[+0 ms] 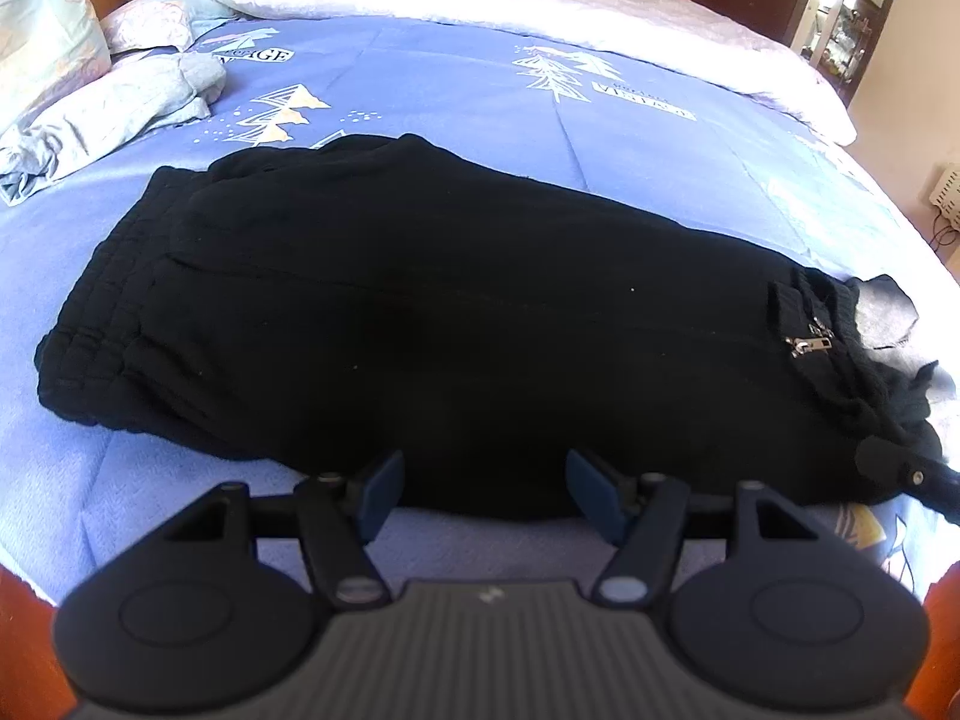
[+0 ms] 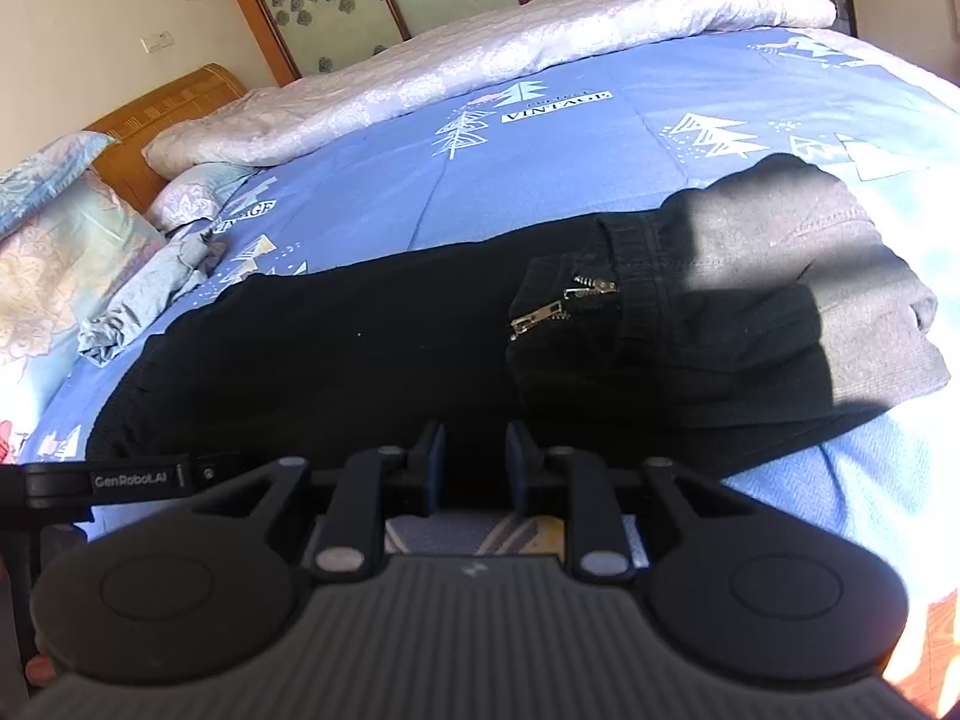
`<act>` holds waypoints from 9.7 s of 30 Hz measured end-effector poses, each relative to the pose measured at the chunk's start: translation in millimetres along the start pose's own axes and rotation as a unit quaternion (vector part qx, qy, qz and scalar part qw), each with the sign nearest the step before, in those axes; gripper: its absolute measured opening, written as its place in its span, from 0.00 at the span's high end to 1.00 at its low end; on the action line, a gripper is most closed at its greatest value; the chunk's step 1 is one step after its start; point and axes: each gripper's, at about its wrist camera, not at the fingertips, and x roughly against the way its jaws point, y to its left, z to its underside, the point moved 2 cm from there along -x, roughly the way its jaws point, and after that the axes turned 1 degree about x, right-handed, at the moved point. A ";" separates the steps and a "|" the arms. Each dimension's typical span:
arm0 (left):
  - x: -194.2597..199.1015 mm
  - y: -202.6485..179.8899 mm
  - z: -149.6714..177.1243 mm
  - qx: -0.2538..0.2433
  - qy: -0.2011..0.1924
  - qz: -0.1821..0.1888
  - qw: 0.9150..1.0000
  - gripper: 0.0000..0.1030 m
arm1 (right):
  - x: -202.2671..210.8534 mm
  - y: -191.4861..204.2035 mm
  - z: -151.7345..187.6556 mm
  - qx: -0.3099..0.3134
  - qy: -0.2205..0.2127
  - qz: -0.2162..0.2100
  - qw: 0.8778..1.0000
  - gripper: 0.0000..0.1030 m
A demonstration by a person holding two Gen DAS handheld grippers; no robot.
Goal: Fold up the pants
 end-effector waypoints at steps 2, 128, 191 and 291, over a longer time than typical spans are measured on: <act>-0.4 0.3 1.1 -0.003 -0.002 0.002 1.000 0.40 | -1.6 2.7 0.5 0.000 -0.002 0.012 1.000 0.75; 66.0 15.4 -96.3 0.093 -0.158 0.081 0.980 0.82 | -45.0 61.9 -13.0 -0.036 0.028 -0.159 0.986 0.46; -2.2 -86.1 -76.2 0.042 0.013 0.191 0.981 0.37 | 57.6 -53.5 -86.4 -0.044 -0.136 -0.056 0.988 0.51; -30.9 233.3 -14.9 0.492 -0.023 0.292 0.820 0.22 | -16.0 253.7 36.5 0.488 -0.051 -0.135 0.861 0.13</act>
